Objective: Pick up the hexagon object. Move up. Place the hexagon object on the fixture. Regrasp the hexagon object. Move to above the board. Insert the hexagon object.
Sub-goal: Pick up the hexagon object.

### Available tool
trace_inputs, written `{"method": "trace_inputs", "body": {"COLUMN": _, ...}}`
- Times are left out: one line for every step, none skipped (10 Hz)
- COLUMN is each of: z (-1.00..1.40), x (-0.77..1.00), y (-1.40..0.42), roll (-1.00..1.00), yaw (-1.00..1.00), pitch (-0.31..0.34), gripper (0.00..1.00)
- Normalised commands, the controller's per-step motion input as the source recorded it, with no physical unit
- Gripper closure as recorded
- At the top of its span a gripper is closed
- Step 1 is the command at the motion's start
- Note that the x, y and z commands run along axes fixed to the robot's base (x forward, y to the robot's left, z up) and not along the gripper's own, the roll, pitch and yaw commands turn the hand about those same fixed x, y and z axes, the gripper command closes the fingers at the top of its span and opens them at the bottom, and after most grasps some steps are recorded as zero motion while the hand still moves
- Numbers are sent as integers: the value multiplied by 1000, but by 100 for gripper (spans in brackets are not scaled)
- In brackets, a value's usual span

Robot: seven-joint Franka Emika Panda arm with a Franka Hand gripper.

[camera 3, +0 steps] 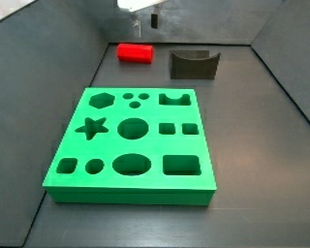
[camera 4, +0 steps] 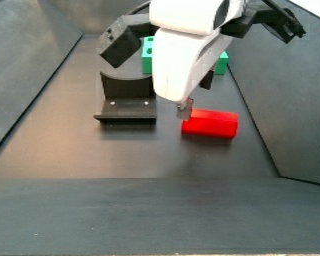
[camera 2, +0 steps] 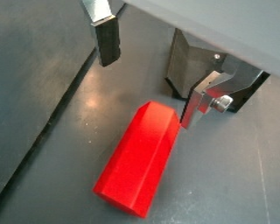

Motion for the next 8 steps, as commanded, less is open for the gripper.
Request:
{"method": "trace_inputs", "body": {"z": -403, "x": -217, "y": -6, "roll": -71, "yaw": 443, "pitch": -23, "gripper": 0}}
{"method": "trace_inputs", "body": {"z": -457, "x": -223, "y": 0, "roll": -46, "yaw": 457, "pitch": -36, "gripper": 0}}
{"method": "trace_inputs", "body": {"z": -206, "x": -157, "y": 0, "roll": -29, "yaw": 411, "pitch": -29, "gripper": 0}}
{"method": "trace_inputs", "body": {"z": -217, "x": -143, "y": 0, "roll": -14, "yaw": 414, "pitch": -24, "gripper": 0}}
{"method": "trace_inputs", "body": {"z": -191, "x": -117, "y": 0, "roll": -39, "yaw": 423, "pitch": -21, "gripper": 0}}
{"method": "trace_inputs", "body": {"z": -217, "x": -126, "y": -14, "roll": -24, "yaw": 400, "pitch": -33, "gripper": 0}}
{"method": "trace_inputs", "body": {"z": -334, "x": -77, "y": -29, "roll": -44, "yaw": 420, "pitch": -34, "gripper": 0}}
{"method": "trace_inputs", "body": {"z": -420, "x": -31, "y": 0, "roll": -24, "yaw": 406, "pitch": -31, "gripper": 0}}
